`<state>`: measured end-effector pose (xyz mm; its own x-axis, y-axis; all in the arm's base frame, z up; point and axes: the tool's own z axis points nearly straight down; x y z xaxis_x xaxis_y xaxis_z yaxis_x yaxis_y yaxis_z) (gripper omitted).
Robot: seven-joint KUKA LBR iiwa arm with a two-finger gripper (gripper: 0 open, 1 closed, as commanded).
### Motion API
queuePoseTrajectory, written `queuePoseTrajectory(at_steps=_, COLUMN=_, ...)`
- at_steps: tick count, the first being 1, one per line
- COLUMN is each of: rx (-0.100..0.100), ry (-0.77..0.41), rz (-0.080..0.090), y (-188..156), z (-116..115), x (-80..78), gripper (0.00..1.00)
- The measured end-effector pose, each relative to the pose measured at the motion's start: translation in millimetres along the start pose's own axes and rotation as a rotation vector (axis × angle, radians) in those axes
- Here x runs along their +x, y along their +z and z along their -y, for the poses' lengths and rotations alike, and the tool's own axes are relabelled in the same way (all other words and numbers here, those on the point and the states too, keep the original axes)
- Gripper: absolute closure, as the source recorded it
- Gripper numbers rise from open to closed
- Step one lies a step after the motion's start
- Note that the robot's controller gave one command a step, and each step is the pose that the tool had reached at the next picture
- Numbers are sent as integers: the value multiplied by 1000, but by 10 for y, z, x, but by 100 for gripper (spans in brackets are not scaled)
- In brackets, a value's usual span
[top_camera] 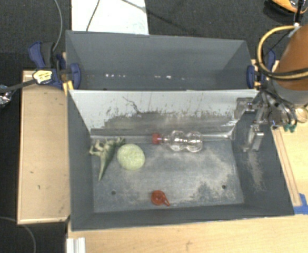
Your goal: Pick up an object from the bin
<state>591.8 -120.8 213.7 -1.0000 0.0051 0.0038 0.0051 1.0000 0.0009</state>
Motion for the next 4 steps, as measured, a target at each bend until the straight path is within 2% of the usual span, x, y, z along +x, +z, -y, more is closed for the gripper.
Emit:
queuePoseTrajectory(at_steps=1, rx=2, ry=-3, rz=8, y=-51, z=-5, x=-15, gripper=0)
queuePoseTrajectory(at_steps=2, rx=0, ry=0, rz=6, y=417, z=-737, x=106, gripper=0)
queuePoseTrajectory(at_steps=3, rx=0, ry=99, rz=10, y=655, z=-991, x=231, gripper=0)
queuePoseTrajectory(at_steps=4, rx=0, ry=22, rz=12, y=595, z=-1181, x=6, gripper=0)
